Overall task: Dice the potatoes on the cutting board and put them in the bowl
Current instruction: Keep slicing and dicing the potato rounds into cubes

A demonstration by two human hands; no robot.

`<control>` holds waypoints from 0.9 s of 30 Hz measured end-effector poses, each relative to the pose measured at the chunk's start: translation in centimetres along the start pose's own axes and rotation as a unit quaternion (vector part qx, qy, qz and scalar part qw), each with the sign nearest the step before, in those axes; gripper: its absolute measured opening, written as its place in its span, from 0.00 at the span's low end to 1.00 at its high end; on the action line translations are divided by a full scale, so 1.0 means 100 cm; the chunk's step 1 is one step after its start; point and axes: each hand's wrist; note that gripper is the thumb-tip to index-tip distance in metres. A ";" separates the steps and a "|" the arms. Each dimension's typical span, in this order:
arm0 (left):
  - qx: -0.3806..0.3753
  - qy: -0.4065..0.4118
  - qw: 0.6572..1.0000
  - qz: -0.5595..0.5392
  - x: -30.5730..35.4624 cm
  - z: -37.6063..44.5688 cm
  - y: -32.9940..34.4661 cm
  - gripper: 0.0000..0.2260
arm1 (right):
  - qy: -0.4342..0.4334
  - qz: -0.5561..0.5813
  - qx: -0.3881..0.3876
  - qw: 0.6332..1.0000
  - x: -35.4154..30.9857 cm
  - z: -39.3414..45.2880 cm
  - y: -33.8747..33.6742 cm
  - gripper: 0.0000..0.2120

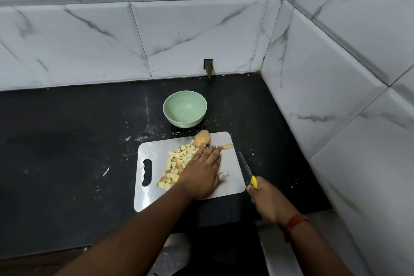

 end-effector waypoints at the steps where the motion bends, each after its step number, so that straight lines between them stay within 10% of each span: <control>1: 0.008 0.000 1.000 -0.005 0.002 0.003 -0.001 0.39 | 0.001 0.000 0.001 1.000 -0.001 0.000 -0.001 0.10; 27: 0.036 -0.004 0.999 0.015 0.009 -0.007 0.010 0.31 | 0.028 -0.147 0.002 0.989 -0.013 0.003 0.005 0.09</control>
Point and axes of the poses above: each hand's wrist, its own z-axis towards the middle knuckle, its own y-axis out of the palm, x = y × z, and after that the axes turned 12 degrees about -z, right-handed
